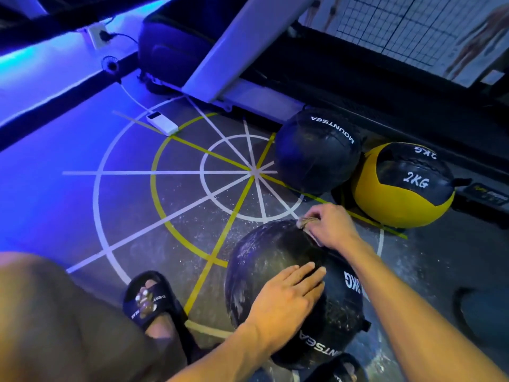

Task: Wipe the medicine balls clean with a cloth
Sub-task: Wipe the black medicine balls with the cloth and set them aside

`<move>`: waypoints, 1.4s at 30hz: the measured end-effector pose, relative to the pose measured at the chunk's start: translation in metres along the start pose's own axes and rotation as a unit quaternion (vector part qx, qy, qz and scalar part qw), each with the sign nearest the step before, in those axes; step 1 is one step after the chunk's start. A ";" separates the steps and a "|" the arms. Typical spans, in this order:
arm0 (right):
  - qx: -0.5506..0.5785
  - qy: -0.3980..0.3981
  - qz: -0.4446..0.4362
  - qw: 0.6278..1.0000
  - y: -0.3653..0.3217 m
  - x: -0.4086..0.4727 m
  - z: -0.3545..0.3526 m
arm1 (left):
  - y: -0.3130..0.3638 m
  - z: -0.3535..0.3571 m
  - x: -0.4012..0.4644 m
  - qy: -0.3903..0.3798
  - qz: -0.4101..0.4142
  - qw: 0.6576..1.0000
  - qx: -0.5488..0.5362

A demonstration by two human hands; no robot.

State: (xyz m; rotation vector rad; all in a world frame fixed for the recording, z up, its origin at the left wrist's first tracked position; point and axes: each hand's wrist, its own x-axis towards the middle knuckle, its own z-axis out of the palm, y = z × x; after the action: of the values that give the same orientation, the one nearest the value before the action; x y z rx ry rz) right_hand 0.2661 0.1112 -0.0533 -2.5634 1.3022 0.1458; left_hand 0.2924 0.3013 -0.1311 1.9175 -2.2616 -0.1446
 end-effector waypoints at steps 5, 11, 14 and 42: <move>-0.012 -0.079 -0.060 0.995 -0.033 -0.018 -0.002 | 0.008 -0.011 0.005 -0.028 -0.035 0.999 -0.016; -0.072 -0.107 -0.114 0.985 -0.049 -0.021 -0.004 | 0.015 -0.016 0.008 -0.031 -0.059 0.998 0.006; -0.092 -0.033 -0.063 0.993 -0.031 -0.004 -0.012 | 0.008 -0.010 0.004 -0.011 -0.023 1.000 0.018; 0.007 -0.065 -0.044 0.997 -0.026 0.008 0.005 | -0.023 0.028 -0.018 0.156 -0.068 0.981 -0.093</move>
State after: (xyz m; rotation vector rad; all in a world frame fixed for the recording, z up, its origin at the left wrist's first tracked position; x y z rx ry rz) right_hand 0.2923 0.1211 -0.0549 -2.5468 1.1390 0.2801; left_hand 0.3125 0.3142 -0.1642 1.8484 -1.8501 -0.0656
